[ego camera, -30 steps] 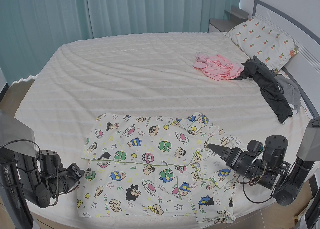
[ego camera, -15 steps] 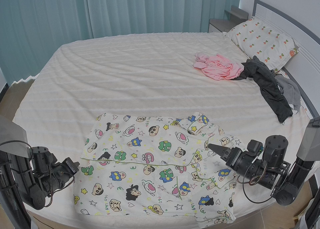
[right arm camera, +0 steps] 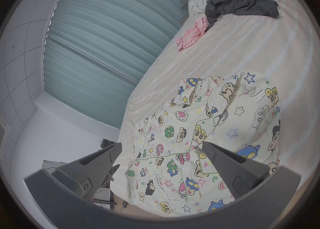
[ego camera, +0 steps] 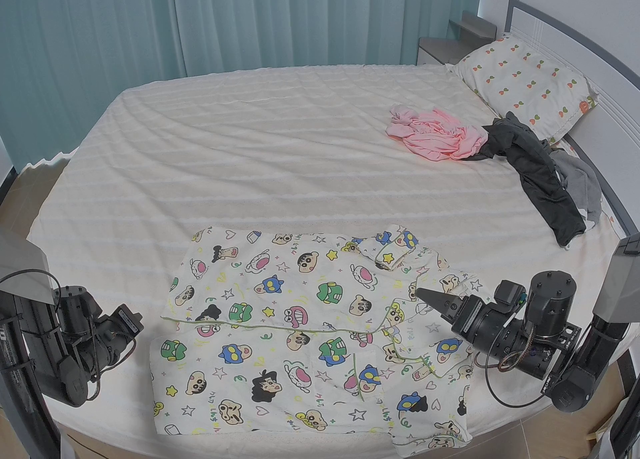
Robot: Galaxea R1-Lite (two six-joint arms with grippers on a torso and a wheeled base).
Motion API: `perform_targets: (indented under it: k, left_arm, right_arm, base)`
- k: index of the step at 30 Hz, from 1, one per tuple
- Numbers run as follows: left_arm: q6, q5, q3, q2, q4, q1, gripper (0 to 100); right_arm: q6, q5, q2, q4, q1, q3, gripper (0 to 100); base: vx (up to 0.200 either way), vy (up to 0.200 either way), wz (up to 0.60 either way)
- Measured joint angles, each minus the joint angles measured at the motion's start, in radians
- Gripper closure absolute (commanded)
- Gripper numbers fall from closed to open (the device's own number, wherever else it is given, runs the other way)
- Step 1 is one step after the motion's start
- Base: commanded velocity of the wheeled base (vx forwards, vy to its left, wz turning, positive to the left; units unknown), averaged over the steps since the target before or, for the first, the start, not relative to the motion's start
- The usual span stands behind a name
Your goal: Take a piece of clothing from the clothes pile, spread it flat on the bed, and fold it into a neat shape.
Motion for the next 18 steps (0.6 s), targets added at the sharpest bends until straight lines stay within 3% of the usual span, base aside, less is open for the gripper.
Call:
perform_targets:
  k: [7,12,18]
  left_arm:
    - [-0.024,-0.097,0.009,0.014,0.0,0.014,100]
    - [-0.162,-0.216,0.018,-0.003,0.0,0.03,100]
    - [-0.239,-0.319,0.026,-0.03,0.0,0.047,100]
  right_arm:
    - [0.0,0.001,0.0,0.0,-0.005,-0.004,0]
    - [0.0,0.006,0.003,0.026,-0.018,-0.043,0]
    - [0.002,0.006,0.03,0.245,-0.029,-0.254,0]
  base:
    - [0.0,0.0,0.0]
    - [0.0,0.0,0.0]
    - [0.0,0.0,0.0]
